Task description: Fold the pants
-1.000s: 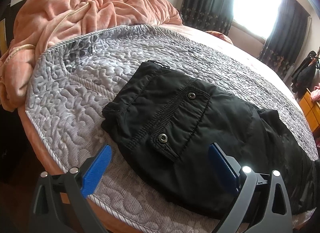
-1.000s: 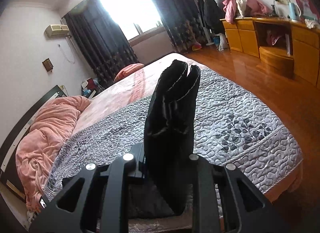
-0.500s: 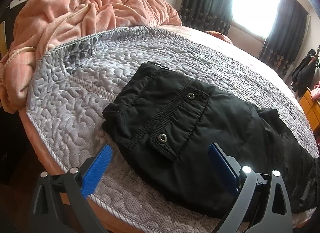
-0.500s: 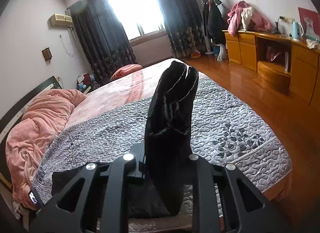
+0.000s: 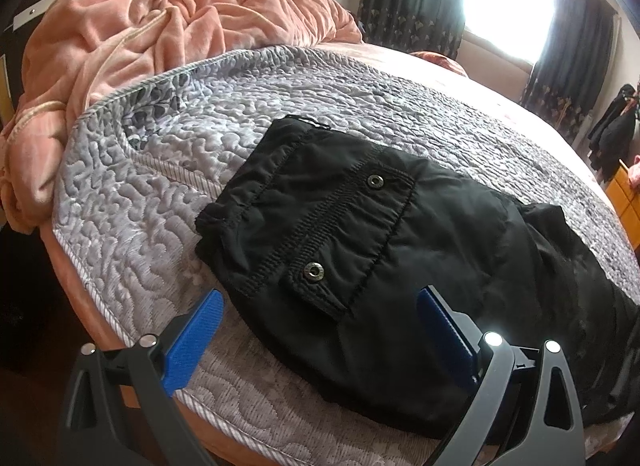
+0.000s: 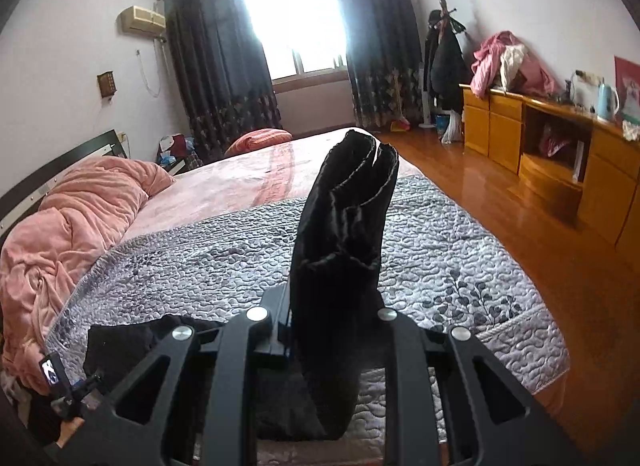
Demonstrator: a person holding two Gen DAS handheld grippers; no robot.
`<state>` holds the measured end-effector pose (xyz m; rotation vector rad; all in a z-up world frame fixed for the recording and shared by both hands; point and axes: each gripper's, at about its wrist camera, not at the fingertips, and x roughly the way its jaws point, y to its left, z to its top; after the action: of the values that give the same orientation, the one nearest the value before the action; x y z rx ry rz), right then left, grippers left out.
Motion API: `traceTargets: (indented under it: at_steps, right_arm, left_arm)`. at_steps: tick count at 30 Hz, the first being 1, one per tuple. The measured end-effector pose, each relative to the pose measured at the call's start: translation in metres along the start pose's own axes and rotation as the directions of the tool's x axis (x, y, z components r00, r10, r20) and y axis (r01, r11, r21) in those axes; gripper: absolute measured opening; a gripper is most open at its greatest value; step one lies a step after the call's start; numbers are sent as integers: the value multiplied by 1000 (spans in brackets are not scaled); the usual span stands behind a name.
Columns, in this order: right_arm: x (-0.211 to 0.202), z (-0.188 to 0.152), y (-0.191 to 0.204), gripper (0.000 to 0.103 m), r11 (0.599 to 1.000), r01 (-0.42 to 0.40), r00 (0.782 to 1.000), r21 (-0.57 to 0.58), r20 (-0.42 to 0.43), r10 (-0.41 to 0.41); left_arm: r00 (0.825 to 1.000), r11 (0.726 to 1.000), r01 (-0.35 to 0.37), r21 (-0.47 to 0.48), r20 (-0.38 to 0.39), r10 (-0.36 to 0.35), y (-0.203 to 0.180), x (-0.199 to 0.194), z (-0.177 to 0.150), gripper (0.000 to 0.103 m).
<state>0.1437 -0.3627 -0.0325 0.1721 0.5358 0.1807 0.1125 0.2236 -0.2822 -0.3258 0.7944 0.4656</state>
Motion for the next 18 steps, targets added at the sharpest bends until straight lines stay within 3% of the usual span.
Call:
traceTargets:
  at_steps: [18]
  right_arm:
    - [3,5,31,19,994,12,1000,-108,1,-12]
  left_arm:
    - [1000,1000,8,-9,-11,-8,-1,2,0,98]
